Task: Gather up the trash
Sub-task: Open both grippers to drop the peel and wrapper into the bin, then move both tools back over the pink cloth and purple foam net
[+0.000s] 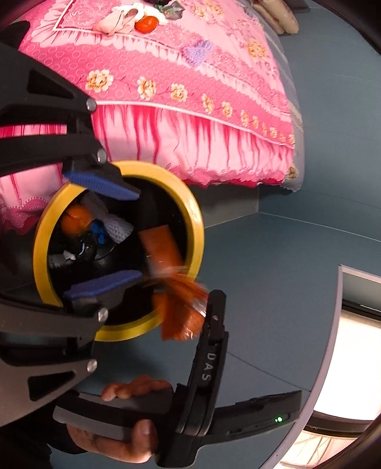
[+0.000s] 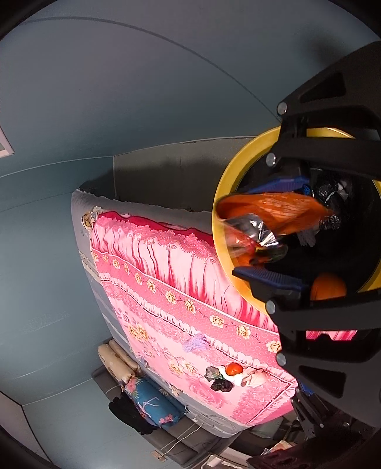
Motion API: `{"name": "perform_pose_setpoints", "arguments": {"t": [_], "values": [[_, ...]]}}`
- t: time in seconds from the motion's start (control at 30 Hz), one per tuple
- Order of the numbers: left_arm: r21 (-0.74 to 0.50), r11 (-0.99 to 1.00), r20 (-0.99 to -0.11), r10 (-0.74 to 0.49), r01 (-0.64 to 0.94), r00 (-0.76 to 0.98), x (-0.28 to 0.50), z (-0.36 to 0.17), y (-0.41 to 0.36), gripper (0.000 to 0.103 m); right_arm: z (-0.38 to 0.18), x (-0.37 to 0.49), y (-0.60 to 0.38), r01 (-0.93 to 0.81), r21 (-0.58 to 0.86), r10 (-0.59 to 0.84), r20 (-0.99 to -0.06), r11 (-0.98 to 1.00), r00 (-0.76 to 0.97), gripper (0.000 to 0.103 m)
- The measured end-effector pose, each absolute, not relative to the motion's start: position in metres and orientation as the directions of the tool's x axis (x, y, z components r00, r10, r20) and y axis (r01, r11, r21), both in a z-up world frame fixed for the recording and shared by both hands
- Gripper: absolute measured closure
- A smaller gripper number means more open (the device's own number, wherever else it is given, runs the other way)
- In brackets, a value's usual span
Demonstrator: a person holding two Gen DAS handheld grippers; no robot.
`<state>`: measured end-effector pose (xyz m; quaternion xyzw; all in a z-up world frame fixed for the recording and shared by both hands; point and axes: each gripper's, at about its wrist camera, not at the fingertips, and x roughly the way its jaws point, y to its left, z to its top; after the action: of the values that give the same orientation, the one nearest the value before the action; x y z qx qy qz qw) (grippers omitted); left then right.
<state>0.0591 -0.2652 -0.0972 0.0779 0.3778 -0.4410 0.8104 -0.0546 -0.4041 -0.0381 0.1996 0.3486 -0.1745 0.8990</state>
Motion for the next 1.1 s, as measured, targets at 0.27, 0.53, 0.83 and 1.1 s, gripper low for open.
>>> {"name": "perform_pose_setpoints", "arguments": {"t": [0.27, 0.53, 0.83, 1.1], "values": [[-0.220, 0.632, -0.651, -0.663, 0.743, 0.370, 0.069, -0.085, -0.239, 0.030, -0.031, -0.060, -0.407, 0.459, 0.257, -0.190, -0.664, 0.850, 0.723, 0.045], [-0.231, 0.705, -0.634, -0.632, 0.671, 0.446, 0.095, -0.080, -0.197, 0.018, -0.021, -0.044, -0.396, 0.403, 0.279, -0.148, -0.633, 0.872, 0.760, 0.038], [-0.237, 0.797, -0.619, -0.565, 0.556, 0.545, 0.126, -0.077, -0.142, 0.015, -0.009, 0.009, -0.365, 0.281, 0.276, -0.051, -0.624, 0.919, 0.780, 0.037], [-0.241, 0.858, -0.631, -0.494, 0.454, 0.598, 0.151, -0.080, -0.099, 0.015, 0.003, 0.065, -0.324, 0.171, 0.233, 0.010, -0.617, 0.957, 0.787, 0.037]]}}
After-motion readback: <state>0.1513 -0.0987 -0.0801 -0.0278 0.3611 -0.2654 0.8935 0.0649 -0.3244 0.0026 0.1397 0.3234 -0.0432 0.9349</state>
